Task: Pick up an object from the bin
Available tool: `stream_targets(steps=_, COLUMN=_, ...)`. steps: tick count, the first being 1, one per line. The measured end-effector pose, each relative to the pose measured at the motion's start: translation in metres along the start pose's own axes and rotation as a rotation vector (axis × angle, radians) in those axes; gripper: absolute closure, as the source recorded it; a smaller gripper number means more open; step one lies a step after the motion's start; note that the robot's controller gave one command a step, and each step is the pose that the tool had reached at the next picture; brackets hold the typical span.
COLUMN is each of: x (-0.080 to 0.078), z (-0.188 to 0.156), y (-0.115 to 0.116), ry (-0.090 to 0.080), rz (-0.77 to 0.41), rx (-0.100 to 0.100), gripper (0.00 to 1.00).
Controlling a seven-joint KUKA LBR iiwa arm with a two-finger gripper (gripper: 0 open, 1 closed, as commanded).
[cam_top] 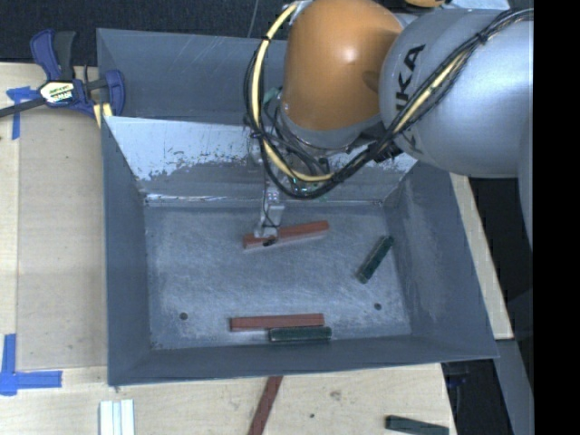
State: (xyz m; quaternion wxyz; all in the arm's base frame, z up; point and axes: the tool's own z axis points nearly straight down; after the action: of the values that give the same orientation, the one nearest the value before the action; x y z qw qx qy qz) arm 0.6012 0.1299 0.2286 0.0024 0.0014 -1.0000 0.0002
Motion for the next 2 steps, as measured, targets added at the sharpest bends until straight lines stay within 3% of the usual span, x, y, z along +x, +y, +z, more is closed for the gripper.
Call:
stream_targets(steps=1, x=-0.001, z=-0.005, y=-0.001, ry=-0.009, rz=0.002, rx=-0.002, gripper=0.00)
stream_targets(steps=2, x=0.022, z=0.051, y=-0.011, ry=-0.013, rz=-0.019, rx=-0.002, gripper=0.00)
